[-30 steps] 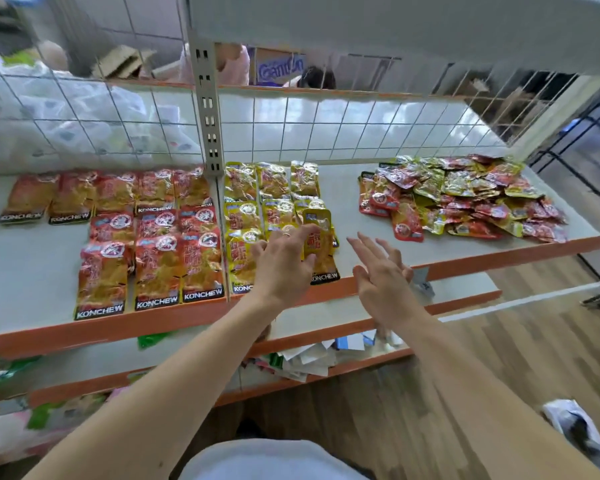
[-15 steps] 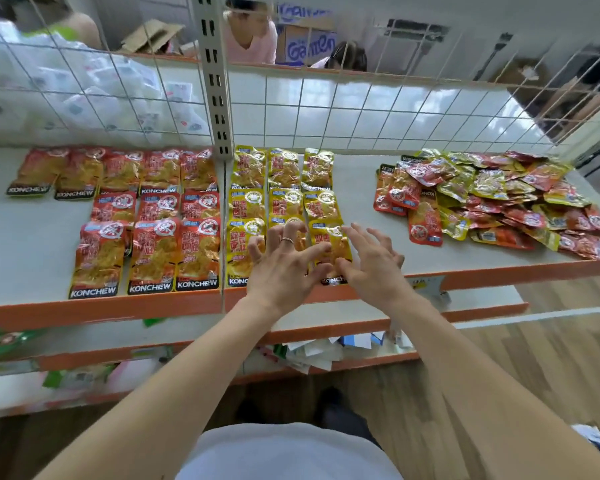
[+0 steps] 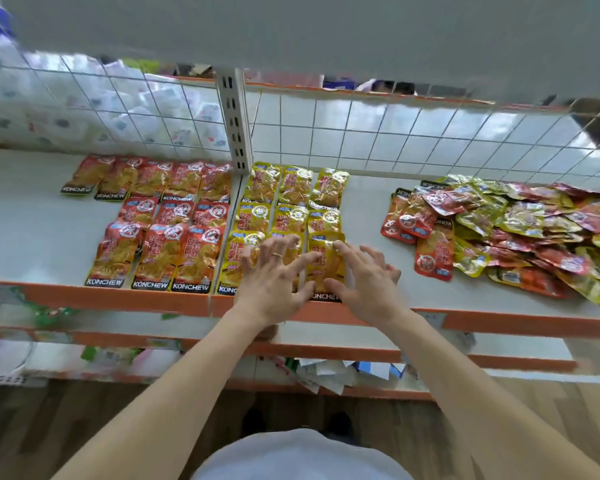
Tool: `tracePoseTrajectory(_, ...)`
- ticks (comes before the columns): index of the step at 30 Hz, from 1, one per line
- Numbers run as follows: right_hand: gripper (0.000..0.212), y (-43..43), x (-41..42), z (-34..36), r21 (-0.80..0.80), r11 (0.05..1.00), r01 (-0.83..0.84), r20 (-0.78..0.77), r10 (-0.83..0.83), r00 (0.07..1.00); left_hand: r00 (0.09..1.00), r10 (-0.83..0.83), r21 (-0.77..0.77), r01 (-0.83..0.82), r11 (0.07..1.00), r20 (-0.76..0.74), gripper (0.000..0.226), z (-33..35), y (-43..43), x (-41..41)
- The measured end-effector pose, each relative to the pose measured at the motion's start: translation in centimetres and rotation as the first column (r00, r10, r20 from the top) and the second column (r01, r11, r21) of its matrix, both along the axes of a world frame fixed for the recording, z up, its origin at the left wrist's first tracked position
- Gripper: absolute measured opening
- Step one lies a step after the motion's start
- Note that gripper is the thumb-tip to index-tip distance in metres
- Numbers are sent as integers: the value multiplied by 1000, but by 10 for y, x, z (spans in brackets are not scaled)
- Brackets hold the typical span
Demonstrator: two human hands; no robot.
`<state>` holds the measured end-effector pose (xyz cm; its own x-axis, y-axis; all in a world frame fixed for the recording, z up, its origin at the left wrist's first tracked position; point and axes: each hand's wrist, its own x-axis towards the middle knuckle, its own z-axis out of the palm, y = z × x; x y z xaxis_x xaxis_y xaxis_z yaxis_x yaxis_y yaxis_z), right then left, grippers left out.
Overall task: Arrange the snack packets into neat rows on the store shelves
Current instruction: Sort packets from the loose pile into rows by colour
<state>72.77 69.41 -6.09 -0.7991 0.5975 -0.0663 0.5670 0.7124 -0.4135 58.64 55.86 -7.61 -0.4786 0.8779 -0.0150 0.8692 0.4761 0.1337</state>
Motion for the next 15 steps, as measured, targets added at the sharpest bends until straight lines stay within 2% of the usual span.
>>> tracePoseTrajectory(6, 70, -1, 8, -9, 46, 997, -65, -47, 67, 997, 1000, -24, 58, 25, 998, -19, 53, -1, -1, 4)
tracePoseTrajectory(11, 61, -3, 11, -16, 63, 997, -43, -165, 53, 985, 1000, 7, -21, -8, 1000, -25, 68, -1, 0, 5)
tracePoseTrajectory(15, 58, -2, 13, -14, 21, 998, -63, -231, 66, 971, 999, 31, -28, -31, 999, -16, 68, -1, 3, 6)
